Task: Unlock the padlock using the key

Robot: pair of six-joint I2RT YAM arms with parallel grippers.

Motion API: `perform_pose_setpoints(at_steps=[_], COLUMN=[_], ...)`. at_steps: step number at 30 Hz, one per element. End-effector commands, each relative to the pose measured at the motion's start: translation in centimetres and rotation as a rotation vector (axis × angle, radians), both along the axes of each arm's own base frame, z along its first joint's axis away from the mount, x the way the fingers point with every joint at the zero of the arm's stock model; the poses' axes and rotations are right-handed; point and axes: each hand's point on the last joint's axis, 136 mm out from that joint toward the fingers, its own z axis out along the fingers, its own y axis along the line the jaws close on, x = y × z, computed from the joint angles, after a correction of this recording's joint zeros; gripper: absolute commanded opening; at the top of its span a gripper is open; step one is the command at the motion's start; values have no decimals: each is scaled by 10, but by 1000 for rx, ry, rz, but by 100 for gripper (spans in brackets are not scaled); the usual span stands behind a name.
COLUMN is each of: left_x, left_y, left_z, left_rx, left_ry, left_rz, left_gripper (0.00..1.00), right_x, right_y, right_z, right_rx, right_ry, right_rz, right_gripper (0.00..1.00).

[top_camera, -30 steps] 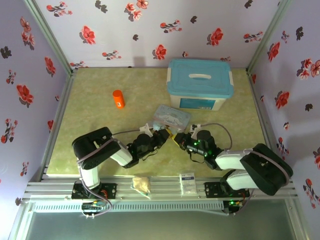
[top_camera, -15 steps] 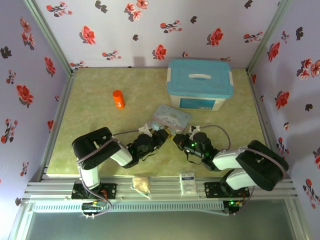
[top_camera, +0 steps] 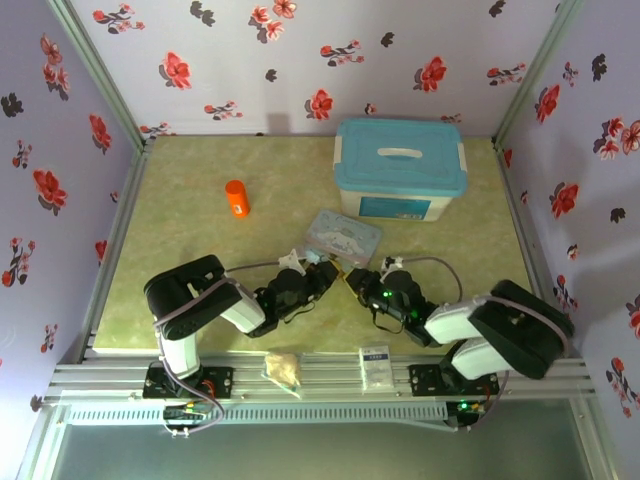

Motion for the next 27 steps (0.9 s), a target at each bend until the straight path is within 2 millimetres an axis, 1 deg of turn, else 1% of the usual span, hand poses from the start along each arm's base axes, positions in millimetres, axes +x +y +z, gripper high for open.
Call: perform_pose_setpoints(at_steps=[1,2,4,6,8,11,14,17,19,20,23,27], left_x=[-23,-24,-25,-25,-25,-25,-27,-29,-29,-30,-29,-29], left_y=[-22,-22,-21,-20,-19,-20,-20,-20,-20,-20,-22,-22], left_z=[18,11,-2,-10,-11,-11,-12,-13,-14,-14,-13,-12], left_rx=[-68,-46,-32,-19,-13,-19,-27,-24,-26,-26,-33,-41], left_ry=[-42,-35,-7,10,10,20,36,41,45,48,49,53], left_rz=[-134,-133,-127,-123,-121,-120,-117,-117,-117,-118,-120,-119], left_gripper=[0,0,0,0,0,0,0,0,0,0,0,0], right_x=[-3,-5,-13,-21,-27,-32,-37,-44,-49,-48,-42,-36], right_y=[-36,-41,-50,-59,-68,-72,-65,-44,-29,-25,-19,-2], right_z=[-20,-16,-7,3,9,15,18,21,22,22,14,9], right_rx=[-274,-359,-541,-691,-775,-834,-884,-923,-964,-1007,-1119,-1216], right_ry=[-23,-49,-133,-228,-292,-362,-397,-457,-518,-535,-530,-561], right_rz=[-52,-25,71,166,226,277,341,425,479,482,515,574], right_gripper=[32,36,36,36,36,36,38,37,39,40,42,43])
